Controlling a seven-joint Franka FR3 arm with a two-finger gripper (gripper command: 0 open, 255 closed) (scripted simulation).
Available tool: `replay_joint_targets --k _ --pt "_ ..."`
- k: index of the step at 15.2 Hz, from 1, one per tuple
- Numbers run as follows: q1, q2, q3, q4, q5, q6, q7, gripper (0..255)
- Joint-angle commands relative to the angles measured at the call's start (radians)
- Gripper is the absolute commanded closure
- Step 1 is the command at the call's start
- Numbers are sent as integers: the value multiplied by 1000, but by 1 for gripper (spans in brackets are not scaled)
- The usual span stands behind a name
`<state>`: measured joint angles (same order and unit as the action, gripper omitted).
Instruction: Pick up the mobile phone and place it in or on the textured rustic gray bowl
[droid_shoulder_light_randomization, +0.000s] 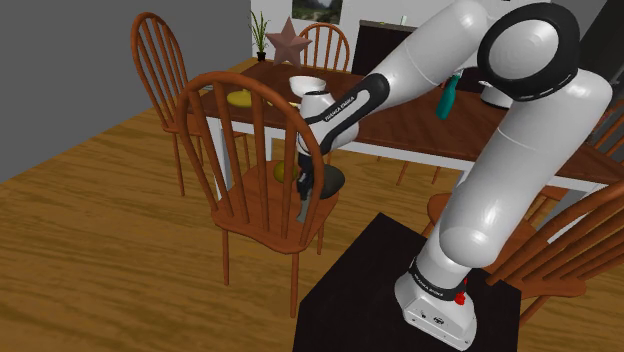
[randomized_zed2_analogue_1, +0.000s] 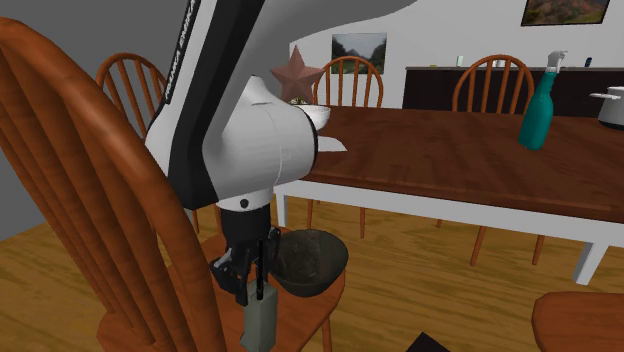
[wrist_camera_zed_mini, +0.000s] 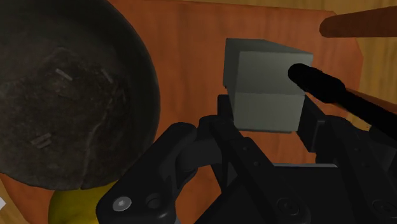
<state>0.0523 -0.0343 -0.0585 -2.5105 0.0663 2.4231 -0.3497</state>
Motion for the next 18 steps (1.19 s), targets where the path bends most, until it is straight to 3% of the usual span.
replay_joint_targets --k 1,18 --pt "11 -26 12 -3 -6 -26 5 255" --pt "14 -183 6 90 -27 -276 27 255"
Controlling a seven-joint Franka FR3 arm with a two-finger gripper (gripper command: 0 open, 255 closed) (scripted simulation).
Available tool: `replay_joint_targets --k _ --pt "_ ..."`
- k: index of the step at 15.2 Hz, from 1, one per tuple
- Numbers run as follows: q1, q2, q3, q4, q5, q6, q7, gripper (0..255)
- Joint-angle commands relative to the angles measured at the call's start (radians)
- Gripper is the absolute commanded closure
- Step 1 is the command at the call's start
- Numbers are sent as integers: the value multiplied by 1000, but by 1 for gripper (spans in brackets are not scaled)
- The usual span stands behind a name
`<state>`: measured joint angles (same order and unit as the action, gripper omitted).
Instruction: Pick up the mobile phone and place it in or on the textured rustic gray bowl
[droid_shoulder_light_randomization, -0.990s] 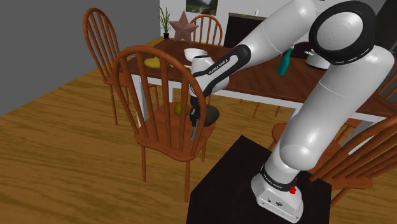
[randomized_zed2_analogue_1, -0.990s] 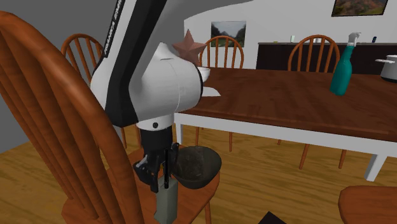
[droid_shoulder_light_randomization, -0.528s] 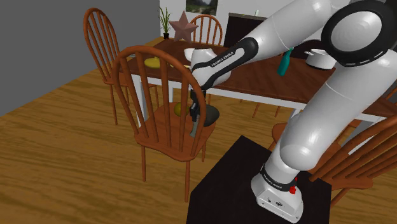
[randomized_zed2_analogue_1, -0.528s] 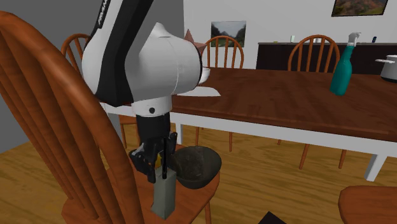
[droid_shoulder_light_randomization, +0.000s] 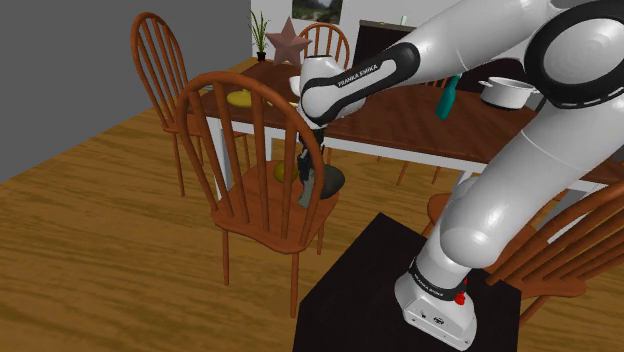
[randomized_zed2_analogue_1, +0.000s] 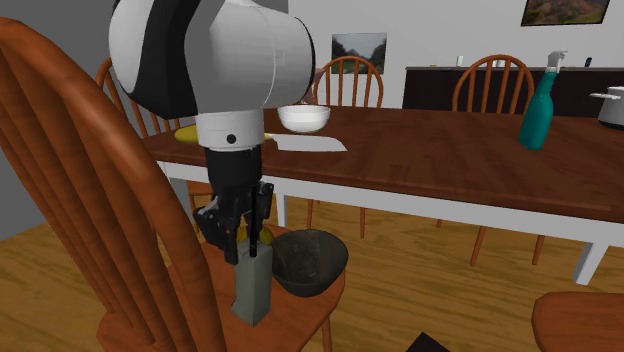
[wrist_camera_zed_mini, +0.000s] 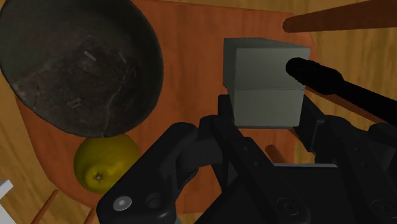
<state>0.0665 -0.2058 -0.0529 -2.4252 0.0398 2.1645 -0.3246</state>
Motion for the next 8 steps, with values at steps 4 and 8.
replay_joint_targets --k 4,8 --pt "0 -38 2 36 -4 -74 6 255" --pt "-1 -61 2 71 -6 -131 9 255"
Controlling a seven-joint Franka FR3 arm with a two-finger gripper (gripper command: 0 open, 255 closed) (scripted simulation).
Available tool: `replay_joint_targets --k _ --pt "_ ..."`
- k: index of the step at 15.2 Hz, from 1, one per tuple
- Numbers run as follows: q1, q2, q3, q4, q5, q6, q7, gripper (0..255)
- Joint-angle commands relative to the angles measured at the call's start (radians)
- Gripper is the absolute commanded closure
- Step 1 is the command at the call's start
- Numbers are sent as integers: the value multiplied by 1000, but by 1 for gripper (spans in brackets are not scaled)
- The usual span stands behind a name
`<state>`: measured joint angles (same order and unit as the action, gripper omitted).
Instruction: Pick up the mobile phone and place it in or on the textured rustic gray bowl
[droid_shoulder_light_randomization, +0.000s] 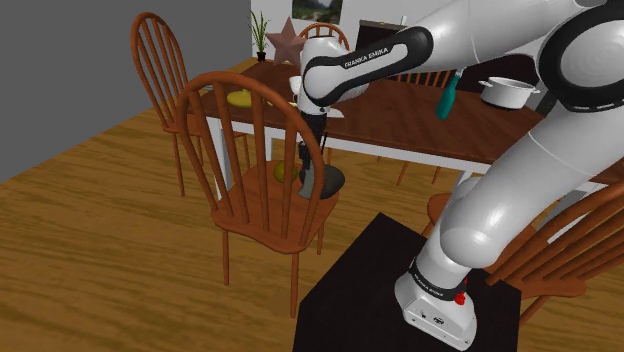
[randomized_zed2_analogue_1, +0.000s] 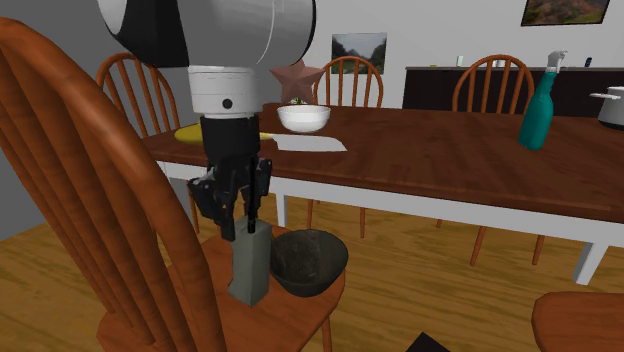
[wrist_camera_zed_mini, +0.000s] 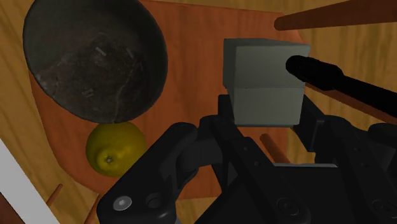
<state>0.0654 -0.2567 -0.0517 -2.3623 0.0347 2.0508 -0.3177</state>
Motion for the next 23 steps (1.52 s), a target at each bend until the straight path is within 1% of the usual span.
replay_joint_targets --k 1,5,12,18,19,23 --pt "0 -15 1 17 -1 -32 3 255" --pt "0 -32 2 54 -3 -86 6 255" --pt "-69 80 -103 176 -28 -101 -157 255" --pt "-125 208 -181 323 -20 -125 -296 255" --pt "-129 219 -186 336 -18 -128 -306 255" --pt "-130 234 -187 299 -14 -75 -310 255"
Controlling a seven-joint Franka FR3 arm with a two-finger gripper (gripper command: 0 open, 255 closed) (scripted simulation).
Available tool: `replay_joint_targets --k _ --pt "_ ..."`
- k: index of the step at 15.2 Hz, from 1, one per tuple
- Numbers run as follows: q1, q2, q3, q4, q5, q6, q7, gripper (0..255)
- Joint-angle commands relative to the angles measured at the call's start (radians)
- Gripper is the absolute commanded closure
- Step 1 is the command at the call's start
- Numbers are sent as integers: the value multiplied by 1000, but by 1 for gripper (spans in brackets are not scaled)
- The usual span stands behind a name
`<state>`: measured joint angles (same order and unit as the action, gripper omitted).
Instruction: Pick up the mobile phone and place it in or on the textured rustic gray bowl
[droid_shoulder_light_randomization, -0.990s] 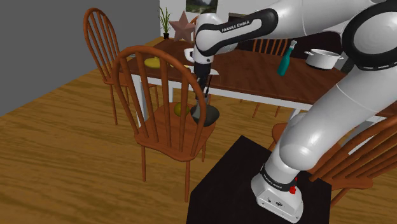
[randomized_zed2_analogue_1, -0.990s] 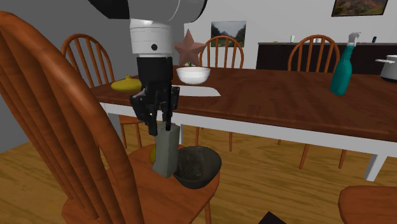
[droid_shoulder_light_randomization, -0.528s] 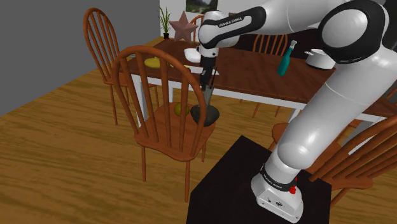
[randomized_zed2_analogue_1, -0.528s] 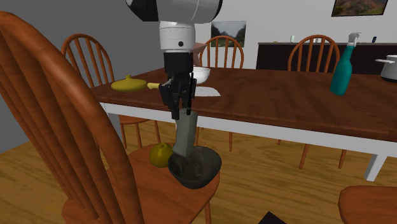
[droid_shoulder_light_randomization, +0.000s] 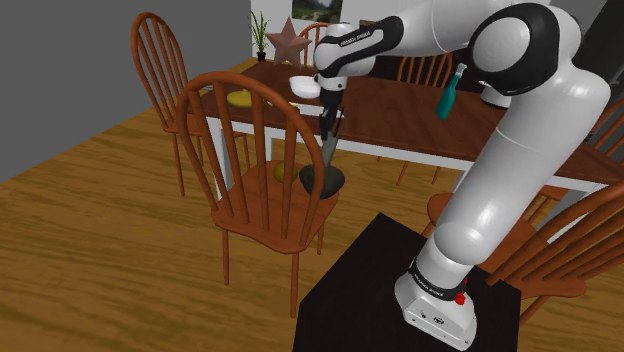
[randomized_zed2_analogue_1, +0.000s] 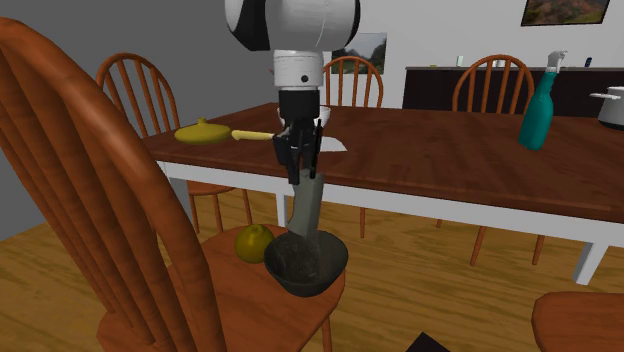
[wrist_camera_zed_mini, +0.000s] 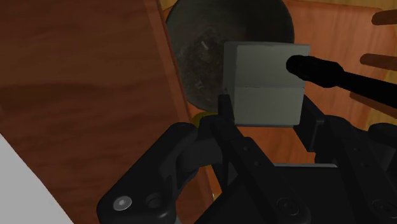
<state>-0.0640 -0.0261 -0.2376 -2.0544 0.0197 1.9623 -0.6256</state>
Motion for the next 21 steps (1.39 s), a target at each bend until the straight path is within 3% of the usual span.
replay_joint_targets --k 1,10,17,18,21 --pt "-1 8 -1 -18 2 26 -4 255" --pt "-2 56 -2 -87 17 142 -16 255" --pt "-1 56 -3 -87 17 142 -16 255" --pt "0 62 -2 -77 18 138 -15 0" --pt "2 72 1 -83 21 153 -12 0"
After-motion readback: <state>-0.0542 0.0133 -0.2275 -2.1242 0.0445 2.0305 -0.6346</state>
